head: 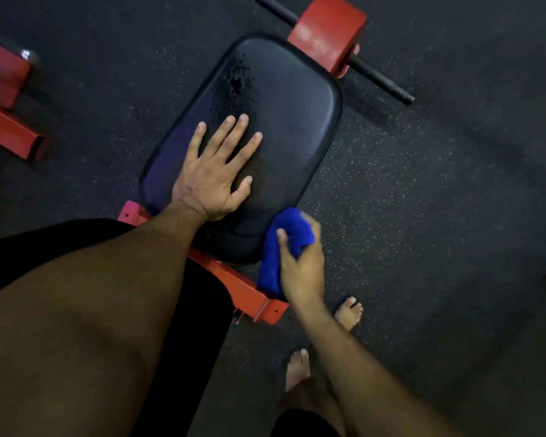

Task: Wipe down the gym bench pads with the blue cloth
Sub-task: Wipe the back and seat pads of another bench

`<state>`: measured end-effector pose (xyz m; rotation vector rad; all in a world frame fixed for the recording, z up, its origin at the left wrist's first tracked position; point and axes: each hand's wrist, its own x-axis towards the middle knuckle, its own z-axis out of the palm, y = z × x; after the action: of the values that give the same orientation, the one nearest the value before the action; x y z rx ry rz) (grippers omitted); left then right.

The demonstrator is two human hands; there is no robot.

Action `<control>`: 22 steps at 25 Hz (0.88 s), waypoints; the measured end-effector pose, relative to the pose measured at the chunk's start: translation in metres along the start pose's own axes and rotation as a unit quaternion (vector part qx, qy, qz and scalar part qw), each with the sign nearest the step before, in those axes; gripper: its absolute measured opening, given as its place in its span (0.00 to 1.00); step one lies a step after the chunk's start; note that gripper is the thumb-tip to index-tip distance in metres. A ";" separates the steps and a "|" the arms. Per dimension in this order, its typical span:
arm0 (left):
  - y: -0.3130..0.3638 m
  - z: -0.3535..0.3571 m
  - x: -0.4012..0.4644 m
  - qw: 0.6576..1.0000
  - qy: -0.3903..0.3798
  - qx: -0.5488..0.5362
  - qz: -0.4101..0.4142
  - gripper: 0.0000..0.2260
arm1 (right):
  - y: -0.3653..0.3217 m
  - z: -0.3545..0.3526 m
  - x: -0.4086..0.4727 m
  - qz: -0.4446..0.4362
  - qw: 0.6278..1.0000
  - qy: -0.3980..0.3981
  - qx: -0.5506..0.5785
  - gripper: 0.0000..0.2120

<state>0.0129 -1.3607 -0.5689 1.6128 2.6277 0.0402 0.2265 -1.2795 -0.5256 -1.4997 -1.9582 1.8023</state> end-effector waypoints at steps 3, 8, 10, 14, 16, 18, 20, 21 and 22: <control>-0.001 0.000 0.001 1.000 0.002 -0.002 0.004 0.34 | -0.058 -0.046 0.082 -0.129 0.990 0.054 -0.037 0.21; -0.005 -0.001 0.000 1.000 -0.006 -0.021 -0.005 0.34 | -0.174 -0.020 0.225 -0.350 0.889 -0.039 -0.292 0.24; -0.006 -0.002 -0.001 0.999 -0.006 -0.038 -0.008 0.34 | -0.199 0.021 0.256 -0.410 0.789 -0.135 -0.436 0.26; -0.007 -0.001 0.001 0.996 0.002 -0.084 -0.008 0.33 | -0.198 0.064 0.269 -0.463 0.648 -0.159 -0.583 0.24; -0.009 -0.001 0.001 0.994 0.006 -0.112 -0.018 0.32 | -0.197 0.063 0.272 -0.473 0.668 -0.158 -0.553 0.23; -0.008 -0.003 0.001 0.993 0.006 -0.120 -0.020 0.31 | -0.198 0.061 0.278 -0.475 0.676 -0.165 -0.539 0.23; -0.009 -0.002 0.002 0.991 0.013 -0.133 -0.021 0.30 | -0.197 0.061 0.280 -0.456 0.686 -0.172 -0.540 0.22; -0.009 -0.001 0.002 0.990 0.021 -0.138 -0.027 0.29 | -0.195 0.064 0.279 -0.453 0.687 -0.179 -0.539 0.22; -0.008 -0.001 0.001 0.989 0.027 -0.142 -0.036 0.29 | -0.194 0.066 0.279 -0.453 0.687 -0.185 -0.537 0.22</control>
<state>0.0055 -1.3636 -0.5686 1.4408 2.5717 0.4394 -0.0707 -1.1029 -0.5368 0.1293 -3.2789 0.4400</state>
